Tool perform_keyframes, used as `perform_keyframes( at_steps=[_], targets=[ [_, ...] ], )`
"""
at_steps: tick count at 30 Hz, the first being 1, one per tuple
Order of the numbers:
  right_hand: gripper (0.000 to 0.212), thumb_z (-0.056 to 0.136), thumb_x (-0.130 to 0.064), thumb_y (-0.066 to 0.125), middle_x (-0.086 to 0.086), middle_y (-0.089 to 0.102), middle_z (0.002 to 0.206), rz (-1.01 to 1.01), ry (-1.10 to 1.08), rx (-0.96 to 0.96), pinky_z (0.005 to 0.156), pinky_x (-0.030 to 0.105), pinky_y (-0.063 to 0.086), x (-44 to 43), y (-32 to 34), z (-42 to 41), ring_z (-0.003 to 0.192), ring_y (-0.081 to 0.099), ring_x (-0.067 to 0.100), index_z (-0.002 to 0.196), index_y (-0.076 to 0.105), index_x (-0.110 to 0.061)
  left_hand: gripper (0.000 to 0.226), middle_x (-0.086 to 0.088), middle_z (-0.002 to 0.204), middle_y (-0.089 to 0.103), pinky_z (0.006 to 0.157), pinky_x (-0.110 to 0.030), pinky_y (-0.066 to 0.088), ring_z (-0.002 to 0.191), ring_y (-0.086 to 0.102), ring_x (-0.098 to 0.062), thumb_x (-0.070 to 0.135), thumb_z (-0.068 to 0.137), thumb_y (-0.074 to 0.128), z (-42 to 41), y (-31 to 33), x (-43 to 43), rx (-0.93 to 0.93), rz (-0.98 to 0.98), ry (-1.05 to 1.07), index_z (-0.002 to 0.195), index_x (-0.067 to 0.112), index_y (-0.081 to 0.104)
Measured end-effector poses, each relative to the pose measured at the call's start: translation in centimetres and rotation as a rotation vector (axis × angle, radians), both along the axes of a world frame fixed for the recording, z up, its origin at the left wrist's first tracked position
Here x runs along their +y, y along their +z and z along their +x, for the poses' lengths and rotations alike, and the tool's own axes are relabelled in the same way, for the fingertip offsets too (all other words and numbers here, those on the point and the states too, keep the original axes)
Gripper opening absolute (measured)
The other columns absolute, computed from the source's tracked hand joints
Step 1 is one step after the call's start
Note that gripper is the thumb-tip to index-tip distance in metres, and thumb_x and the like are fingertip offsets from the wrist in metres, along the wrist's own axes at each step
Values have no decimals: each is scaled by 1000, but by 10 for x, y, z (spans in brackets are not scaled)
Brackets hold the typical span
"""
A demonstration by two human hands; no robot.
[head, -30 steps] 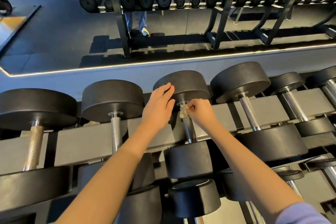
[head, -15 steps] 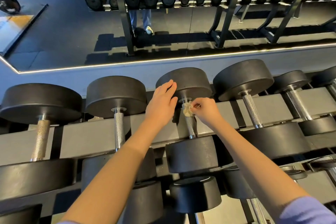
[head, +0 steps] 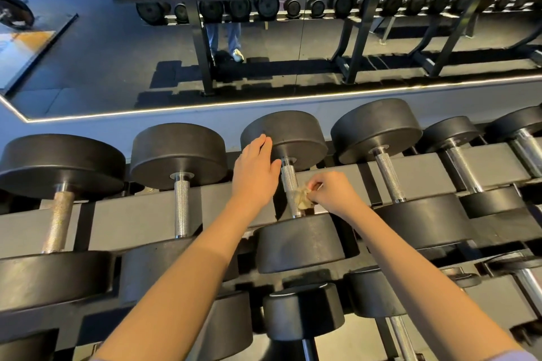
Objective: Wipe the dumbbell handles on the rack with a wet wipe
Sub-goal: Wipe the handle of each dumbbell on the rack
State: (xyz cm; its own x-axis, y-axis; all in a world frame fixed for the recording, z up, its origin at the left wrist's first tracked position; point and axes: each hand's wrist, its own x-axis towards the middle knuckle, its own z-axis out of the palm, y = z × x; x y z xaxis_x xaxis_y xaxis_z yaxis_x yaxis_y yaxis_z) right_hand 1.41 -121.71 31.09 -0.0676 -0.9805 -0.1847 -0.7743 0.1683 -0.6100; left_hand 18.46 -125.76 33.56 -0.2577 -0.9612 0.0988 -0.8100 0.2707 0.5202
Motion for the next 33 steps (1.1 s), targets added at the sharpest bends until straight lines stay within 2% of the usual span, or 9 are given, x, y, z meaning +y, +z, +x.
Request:
perform_keyframes(
  at_steps=[4,6,8,10,12,19,24,28,33],
  targets=[
    [8,82,-6,66,-4,62,79,-181,-167,-27,67,17,42,13,10,-26,73,56,6,81,66,-14,46,-4,142,41,112,-42,32,133,34,-20,29,98,46,-30,-1,34,165,-44,7,141,14,40],
    [11,81,-6,65,-6,57,71,-243,-234,-21,66,17,44,19,16,-44,65,52,3,77,62,-15,45,-3,140,41,111,-39,30,131,33,-19,31,98,44,-52,-1,51,192,-14,-60,140,15,40],
    [8,83,-7,64,-5,57,69,-290,-263,24,64,23,39,24,16,-65,66,53,11,79,63,-14,46,-2,139,41,110,-37,28,131,34,-20,36,99,39,-72,-7,61,103,16,-115,139,15,40],
    [4,84,-9,64,-2,58,72,-309,-280,90,62,21,33,29,12,-87,70,54,15,84,66,-12,51,-4,131,48,104,-38,34,124,42,-21,47,97,28,-82,-15,70,-121,-43,-140,132,14,46],
    [3,85,-11,64,-1,58,75,-298,-297,151,59,21,32,36,10,-106,72,55,18,88,66,-12,60,-5,124,52,98,-38,38,118,47,-23,53,93,19,-84,-19,71,-231,-85,-120,125,13,51],
    [4,85,-12,61,5,64,86,-242,-414,294,64,30,39,60,19,-133,78,54,21,88,64,-12,53,-3,127,50,99,-38,38,119,43,-21,51,98,25,-87,-20,69,-300,-61,-151,128,14,49],
    [10,86,-13,60,5,64,88,-165,-351,367,66,29,38,59,23,-143,83,58,24,93,66,-12,49,-2,127,50,99,-36,36,118,42,-20,47,99,25,-87,-21,66,-363,-120,-150,128,17,48],
    [5,85,-13,61,2,62,83,-59,-343,330,62,28,40,41,22,-159,78,55,18,85,64,-16,44,-2,128,47,104,-39,29,121,38,-21,41,100,26,-94,-21,68,-466,-134,-167,132,18,45],
    [11,84,-7,61,6,64,88,-6,-218,341,69,29,43,5,15,-180,85,58,21,89,69,-12,47,-2,128,47,107,-40,28,122,38,-21,45,100,25,-101,-20,61,-513,-100,-112,131,17,46]
  ],
)
